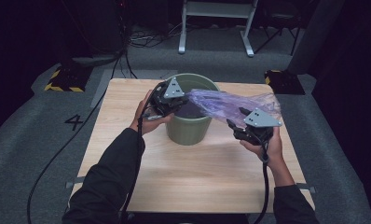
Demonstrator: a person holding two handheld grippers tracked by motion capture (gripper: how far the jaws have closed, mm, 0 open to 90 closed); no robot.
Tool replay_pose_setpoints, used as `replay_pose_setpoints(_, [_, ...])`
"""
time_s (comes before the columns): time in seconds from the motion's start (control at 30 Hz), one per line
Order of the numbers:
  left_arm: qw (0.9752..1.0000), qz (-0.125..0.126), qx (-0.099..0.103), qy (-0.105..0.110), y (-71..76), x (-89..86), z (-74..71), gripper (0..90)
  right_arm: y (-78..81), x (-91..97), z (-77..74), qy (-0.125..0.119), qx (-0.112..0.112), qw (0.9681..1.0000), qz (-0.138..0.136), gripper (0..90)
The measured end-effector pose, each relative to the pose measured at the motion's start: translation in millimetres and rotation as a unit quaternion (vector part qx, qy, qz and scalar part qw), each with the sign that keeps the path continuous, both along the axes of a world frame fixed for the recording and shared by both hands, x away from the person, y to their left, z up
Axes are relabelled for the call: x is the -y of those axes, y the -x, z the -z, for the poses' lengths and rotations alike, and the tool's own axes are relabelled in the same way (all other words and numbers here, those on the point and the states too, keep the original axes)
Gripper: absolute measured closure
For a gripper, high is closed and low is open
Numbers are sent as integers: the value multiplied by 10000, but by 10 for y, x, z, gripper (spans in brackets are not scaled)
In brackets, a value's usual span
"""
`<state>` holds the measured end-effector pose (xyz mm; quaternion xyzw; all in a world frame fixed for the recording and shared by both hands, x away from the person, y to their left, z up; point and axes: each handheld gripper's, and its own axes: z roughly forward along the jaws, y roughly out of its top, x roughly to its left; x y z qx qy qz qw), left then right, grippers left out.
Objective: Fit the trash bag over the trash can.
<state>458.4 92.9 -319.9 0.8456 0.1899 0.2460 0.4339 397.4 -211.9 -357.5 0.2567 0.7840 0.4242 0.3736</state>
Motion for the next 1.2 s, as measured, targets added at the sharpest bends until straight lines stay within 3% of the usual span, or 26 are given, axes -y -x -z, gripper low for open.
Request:
replay_pose_setpoints(0.1, [9999,-16,-18,128,5,-48,-1,899,-3,-44,-2,-41,159,9999,-5,738])
replay_pose_setpoints(0.23, [9996,-79,-50,279,2,-97,36,883,-8,-52,-66,-285,270,9992,32,864])
replay_pose_setpoints(0.37, [9990,-140,-48,421,8,-124,58,752,-13,-78,-142,-253,460,9985,153,888])
replay_pose_setpoints(0.47, [9978,-349,-120,542,9,-125,47,562,-31,-97,-167,-246,490,9984,157,894])
replay_pose_setpoints(0.6, [9974,-304,-150,638,38,-114,26,337,-31,-149,-188,-82,594,9981,145,895])
replay_pose_setpoints(0.67, [9962,-150,-106,847,71,-63,-22,307,-29,-172,-197,-70,592,9982,108,894])
replay_pose_setpoints(0.7, [9964,-103,-83,834,84,-13,-51,299,-27,-199,-205,-21,623,9980,102,894])
replay_pose_setpoints(0.8, [9965,220,-24,803,144,139,-122,298,-15,-273,-237,57,668,9977,4,894])
replay_pose_setpoints(0.9, [9972,511,25,539,223,314,-138,296,30,-372,-280,182,767,9968,-112,893])
replay_pose_setpoints(0.97, [9985,424,89,341,251,396,-129,319,51,-422,-298,252,795,9963,-187,893])
replay_pose_setpoints(1.07, [9986,461,136,216,279,457,-116,444,79,-481,-318,282,829,9957,-285,891])
replay_pose_setpoints(1.2, [9982,543,257,37,301,461,-89,713,129,-526,-329,268,850,9952,-393,866])
